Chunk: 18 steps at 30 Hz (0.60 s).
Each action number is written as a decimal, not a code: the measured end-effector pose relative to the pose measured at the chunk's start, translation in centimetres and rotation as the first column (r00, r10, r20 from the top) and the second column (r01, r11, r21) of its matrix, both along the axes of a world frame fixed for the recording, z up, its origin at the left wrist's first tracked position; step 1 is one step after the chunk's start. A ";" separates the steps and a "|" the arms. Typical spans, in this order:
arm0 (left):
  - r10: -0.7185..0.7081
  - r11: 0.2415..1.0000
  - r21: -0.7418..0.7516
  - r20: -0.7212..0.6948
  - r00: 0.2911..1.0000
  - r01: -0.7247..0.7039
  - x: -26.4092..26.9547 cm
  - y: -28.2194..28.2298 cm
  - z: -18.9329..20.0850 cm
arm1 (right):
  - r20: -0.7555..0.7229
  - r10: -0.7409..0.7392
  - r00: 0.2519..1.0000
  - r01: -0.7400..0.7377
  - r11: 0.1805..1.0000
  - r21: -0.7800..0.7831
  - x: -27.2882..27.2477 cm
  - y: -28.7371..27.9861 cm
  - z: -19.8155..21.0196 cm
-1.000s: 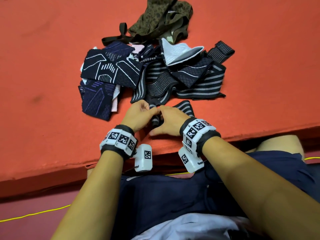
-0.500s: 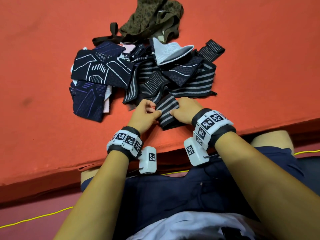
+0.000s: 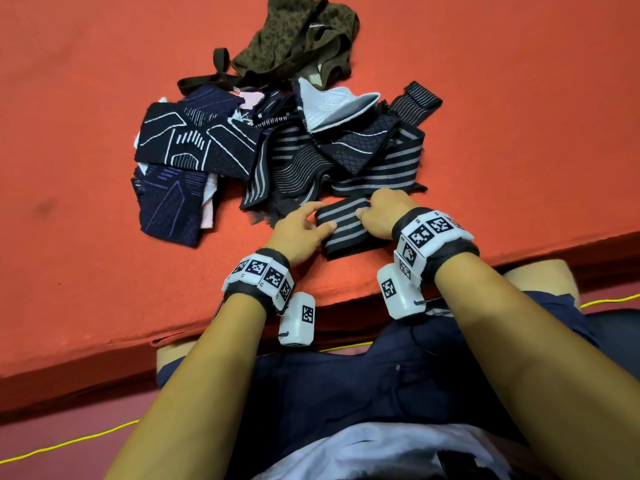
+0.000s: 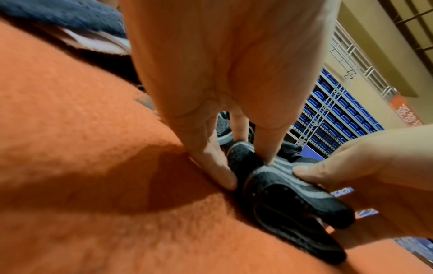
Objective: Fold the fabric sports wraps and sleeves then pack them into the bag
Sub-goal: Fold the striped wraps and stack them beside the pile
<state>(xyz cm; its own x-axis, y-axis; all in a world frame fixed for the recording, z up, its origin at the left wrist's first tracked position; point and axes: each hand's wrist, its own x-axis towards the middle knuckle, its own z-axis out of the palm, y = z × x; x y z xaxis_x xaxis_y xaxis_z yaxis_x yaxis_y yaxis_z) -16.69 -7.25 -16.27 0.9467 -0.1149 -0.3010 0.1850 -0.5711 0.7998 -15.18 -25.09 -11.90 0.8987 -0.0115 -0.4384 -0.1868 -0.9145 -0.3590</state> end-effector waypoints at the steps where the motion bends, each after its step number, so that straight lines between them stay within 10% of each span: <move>1: 0.001 1.000 -0.019 -0.018 1.000 -0.001 0.0 -0.1 0.1 | -0.007 0.000 1.000 0.000 1.000 0.002 0.1 -0.1 0.1; 18: 0.089 0.993 -0.075 -0.024 0.996 -0.091 0.3 -0.7 -1.0 | 0.016 -0.107 0.994 0.106 0.993 0.051 -0.5 0.2 0.3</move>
